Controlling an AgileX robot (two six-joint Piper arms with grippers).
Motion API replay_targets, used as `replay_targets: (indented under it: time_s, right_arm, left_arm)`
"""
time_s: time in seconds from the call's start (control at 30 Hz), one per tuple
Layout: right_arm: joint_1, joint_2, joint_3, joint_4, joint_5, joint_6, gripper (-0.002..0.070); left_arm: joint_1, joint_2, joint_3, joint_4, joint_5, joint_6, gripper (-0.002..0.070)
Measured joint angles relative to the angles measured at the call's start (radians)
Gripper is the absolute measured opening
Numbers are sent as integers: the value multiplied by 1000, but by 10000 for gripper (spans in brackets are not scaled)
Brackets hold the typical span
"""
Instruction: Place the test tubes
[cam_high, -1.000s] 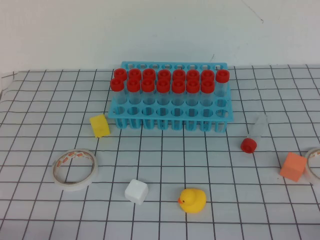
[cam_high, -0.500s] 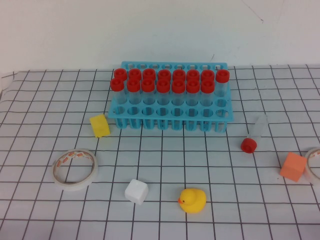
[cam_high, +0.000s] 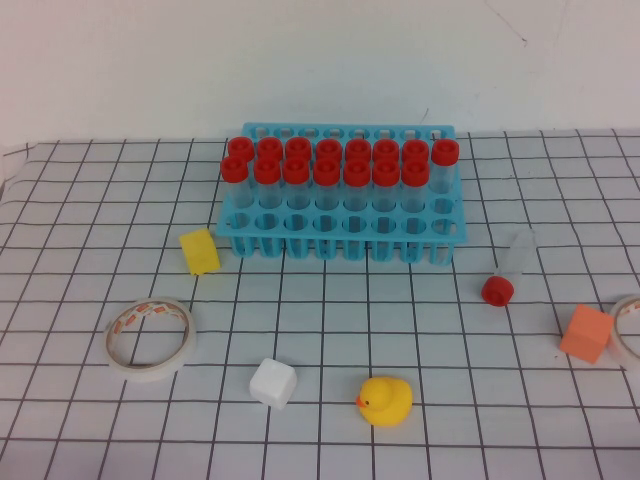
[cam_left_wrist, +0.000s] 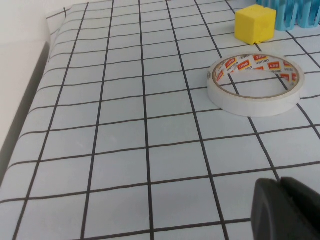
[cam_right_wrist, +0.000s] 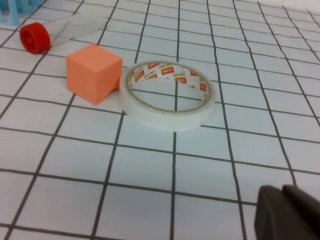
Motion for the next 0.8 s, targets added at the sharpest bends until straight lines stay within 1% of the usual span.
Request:
replay_targets:
  time_s: [0.27,0.37,0.47,0.53,0.57,0.6,0.63,0.7,0.8]
  right_arm:
    - [0,0,0,0,0,0,-1]
    - [0,0,4,-2,-30,0,-1]
    - [0,0,11,-2,-140,0,-1]
    - [0,0,11,-2,-250,0,-1]
    - [0,0,11,-2,-319,0,-1]
    - [0,0,11,-2,-374,0,-1]
    - [0,0,11,-2,-510,0,-1]
    - [0,0,11,-2,-634,0,-1]
    - [0,0,11,-2,-784,32,-1]
  left_arm:
    - [0,0,0,2,-20,0,-1]
    - [0,0,2,2,-85,0,-1]
    - [0,0,2,2,-273,0,-1]
    - [0,0,2,2,-453,0,-1]
    - [0,0,2,2,-529,0,-1]
    - [0,0,2,3,-643,0,-1]
    - [0,0,2,7,-810,0,-1]
    - [0,0,2,9,-978,0,-1]
    - [0,0,2,11,-1167,-8,-1]
